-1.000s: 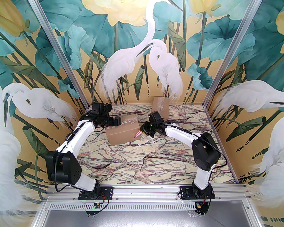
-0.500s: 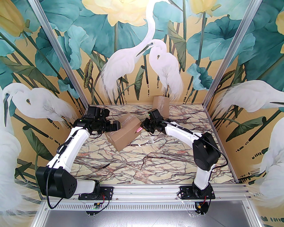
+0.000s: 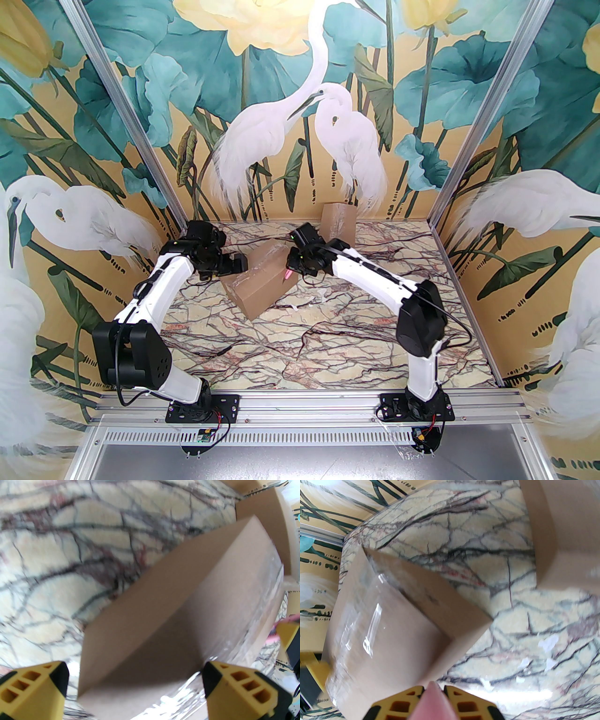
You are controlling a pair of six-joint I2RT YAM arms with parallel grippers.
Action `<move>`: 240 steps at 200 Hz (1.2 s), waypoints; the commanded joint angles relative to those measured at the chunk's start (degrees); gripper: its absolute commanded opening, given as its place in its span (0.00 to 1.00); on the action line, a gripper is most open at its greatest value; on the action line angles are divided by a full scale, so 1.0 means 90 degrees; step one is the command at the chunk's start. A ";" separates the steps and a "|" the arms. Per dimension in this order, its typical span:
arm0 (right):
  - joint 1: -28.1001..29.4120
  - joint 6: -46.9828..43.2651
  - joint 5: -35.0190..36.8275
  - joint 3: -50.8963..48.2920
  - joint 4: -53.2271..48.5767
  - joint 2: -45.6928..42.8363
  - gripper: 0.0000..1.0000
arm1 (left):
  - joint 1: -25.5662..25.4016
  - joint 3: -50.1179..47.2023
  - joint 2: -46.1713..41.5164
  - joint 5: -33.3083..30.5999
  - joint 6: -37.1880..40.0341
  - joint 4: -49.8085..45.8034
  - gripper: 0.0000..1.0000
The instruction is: Unpack the express box
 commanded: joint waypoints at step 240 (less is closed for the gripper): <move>-0.0431 -0.3051 0.0949 0.2851 -0.0544 0.0105 0.00 | -0.2208 -0.2875 -0.2040 0.2399 -0.2697 0.2837 0.99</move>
